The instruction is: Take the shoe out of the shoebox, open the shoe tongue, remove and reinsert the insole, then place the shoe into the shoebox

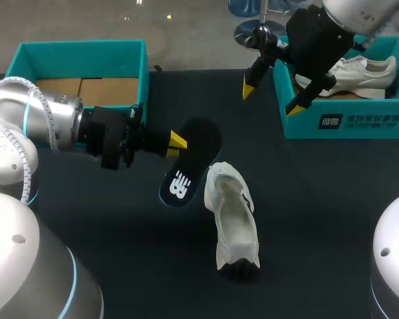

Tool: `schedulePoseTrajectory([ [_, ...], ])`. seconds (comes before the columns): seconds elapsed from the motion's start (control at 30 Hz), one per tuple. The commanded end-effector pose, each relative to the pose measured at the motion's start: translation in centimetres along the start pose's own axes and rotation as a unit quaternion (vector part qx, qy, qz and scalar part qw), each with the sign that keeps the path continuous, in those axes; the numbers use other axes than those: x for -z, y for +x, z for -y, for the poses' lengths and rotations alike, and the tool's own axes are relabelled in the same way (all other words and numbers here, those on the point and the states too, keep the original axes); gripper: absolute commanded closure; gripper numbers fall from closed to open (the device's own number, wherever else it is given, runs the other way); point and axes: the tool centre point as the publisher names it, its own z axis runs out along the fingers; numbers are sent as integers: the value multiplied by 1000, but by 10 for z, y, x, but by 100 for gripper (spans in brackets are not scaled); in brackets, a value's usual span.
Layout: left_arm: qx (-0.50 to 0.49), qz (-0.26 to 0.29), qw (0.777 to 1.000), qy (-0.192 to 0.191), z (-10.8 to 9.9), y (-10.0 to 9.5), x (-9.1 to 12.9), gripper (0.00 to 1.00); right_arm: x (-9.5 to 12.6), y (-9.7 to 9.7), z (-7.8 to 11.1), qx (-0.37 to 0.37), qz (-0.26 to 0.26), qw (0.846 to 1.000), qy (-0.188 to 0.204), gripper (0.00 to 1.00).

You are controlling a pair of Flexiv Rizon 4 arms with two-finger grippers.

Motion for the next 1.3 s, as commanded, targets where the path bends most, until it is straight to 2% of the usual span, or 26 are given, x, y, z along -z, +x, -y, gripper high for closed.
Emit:
schedulePoseTrajectory([
  [0.03, 0, 0, 1000, -2, -3, -2, -1, 100, 1, 4, 0, 6, 49, 999, -1, 0],
  [0.33, -2, 5, 1000, -6, -4, -7, -1, 100, 7, 10, 1, 20, 48, 999, -14, 0],
  [0.8, 2, 1, 1000, -3, -1, -1, -2, 100, 9, 4, 9, 29, 28, 999, -23, 0],
  [1.1, 0, -1, 1000, -3, -1, -1, -2, 100, 17, -9, 29, 29, 21, 999, -22, 0],
  [1.3, 0, -4, 1000, 2, 2, 1, -2, 100, 19, -36, 44, 7, -4, 999, -32, 0],
])
